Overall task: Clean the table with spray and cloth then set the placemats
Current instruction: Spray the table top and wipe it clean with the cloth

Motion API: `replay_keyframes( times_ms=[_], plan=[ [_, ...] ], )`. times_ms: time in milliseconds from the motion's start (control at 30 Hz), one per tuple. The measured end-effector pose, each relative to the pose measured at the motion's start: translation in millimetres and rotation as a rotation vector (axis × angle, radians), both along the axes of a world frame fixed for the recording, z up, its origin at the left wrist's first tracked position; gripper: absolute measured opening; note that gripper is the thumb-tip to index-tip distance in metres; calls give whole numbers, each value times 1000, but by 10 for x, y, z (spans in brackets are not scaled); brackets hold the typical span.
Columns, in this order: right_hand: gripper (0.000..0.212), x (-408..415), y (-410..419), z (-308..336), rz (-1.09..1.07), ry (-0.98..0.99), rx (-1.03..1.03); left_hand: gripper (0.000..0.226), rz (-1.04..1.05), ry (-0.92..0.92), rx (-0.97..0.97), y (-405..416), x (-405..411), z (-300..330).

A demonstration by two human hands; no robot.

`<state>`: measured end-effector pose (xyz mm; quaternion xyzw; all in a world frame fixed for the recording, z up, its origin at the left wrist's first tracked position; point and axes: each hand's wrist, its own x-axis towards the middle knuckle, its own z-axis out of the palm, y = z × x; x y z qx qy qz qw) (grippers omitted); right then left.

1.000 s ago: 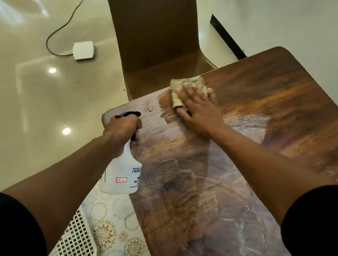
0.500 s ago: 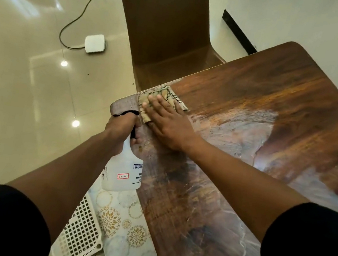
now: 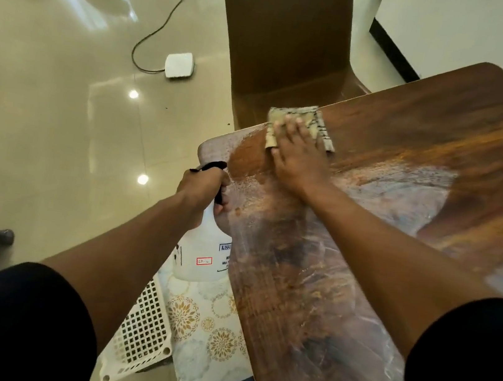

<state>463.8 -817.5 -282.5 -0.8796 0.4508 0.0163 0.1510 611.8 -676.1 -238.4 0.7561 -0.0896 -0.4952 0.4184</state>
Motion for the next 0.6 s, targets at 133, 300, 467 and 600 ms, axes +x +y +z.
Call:
replay_keyframes(
  times_ms=[133, 300, 467, 600],
  plan=[
    [60, 313, 449, -21, 252, -23, 13, 19, 70, -8, 9, 36, -36, -18],
    [59, 14, 17, -15, 164, -17, 7, 45, 73, 44, -30, 75, 2, -39],
    [61, -186, -281, -22, -172, -35, -5, 42, 61, 27, -12, 105, 68, -29],
    [60, 275, 108, -66, -111, -42, -24, 25, 45, 3, 6, 103, 150, -46]
  ],
)
